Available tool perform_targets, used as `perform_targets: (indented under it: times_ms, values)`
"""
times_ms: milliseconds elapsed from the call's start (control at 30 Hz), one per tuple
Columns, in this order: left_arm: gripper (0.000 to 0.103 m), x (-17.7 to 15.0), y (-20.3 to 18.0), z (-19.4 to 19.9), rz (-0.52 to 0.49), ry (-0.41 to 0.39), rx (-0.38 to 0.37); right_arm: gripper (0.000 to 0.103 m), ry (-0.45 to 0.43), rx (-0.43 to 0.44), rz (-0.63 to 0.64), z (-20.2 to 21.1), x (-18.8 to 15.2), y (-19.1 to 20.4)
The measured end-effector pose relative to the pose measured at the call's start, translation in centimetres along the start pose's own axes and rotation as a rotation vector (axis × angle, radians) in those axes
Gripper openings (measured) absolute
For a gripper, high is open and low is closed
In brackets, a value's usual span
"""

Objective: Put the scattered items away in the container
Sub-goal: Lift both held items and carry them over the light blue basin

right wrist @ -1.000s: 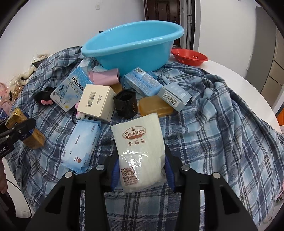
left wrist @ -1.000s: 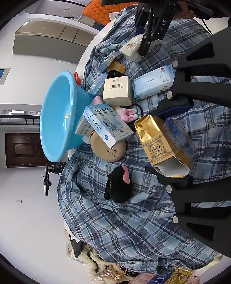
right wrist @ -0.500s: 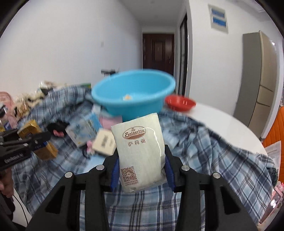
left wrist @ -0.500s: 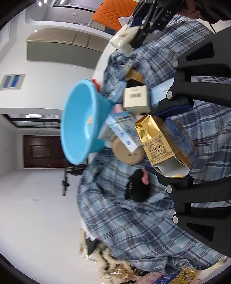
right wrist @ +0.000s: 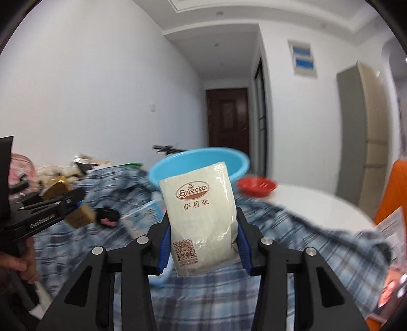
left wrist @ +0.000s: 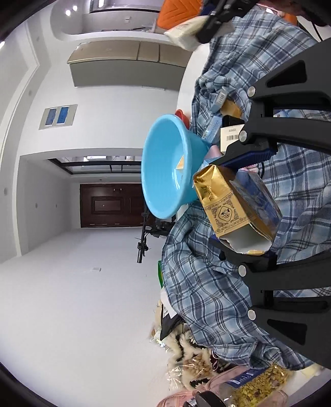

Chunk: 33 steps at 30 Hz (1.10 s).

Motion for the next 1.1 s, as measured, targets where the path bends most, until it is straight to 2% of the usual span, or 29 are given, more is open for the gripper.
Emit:
perform_targets:
  times_ms: [233, 367, 533, 700, 867, 1000, 1100]
  values:
    - [0.053, 0.6, -0.5, 0.5, -0.01, -0.003, -0.021, 0.043, -0.017, 0.0, 0.016, 0.2, 0.6, 0.7]
    - [0.053, 1.7, -0.7, 0.1, -0.015, -0.019, -0.002, 0.043, -0.049, -0.004, 0.037, 0.2, 2.2, 0.8]
    - [0.053, 4.4, -0.8, -0.8, 0.003, -0.066, -0.014, 0.043, -0.095, -0.005, 0.054, -0.8, 5.3, 1.1]
    - [0.053, 8.6, -0.7, -2.2, 0.052, -0.121, -0.047, 0.043, -0.149, -0.031, 0.101, -2.9, 9.5, 1.2]
    - [0.053, 13.0, -1.7, -6.1, 0.016, -0.189, -0.014, 0.043, -0.165, -0.064, 0.139, -6.5, 14.0, 1.1]
    - [0.053, 16.1, -1.3, -11.8, 0.074, -0.136, -0.045, 0.043, -0.162, -0.142, 0.151, -10.8, 17.1, 1.1]
    - [0.053, 18.7, -1.3, -15.6, 0.091, -0.101, -0.062, 0.043, -0.12, -0.145, 0.139, -14.5, 18.8, 0.9]
Point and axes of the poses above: each gripper's, at about its wrist camera, not at the fingertips, and z roughly against the way its jaws point, y to its left, x to its top, the point moved 2 cm from there along -z, roughly the way its jaws point, and after that the axes turned 13 degrees about y, right-handed, at the moved point
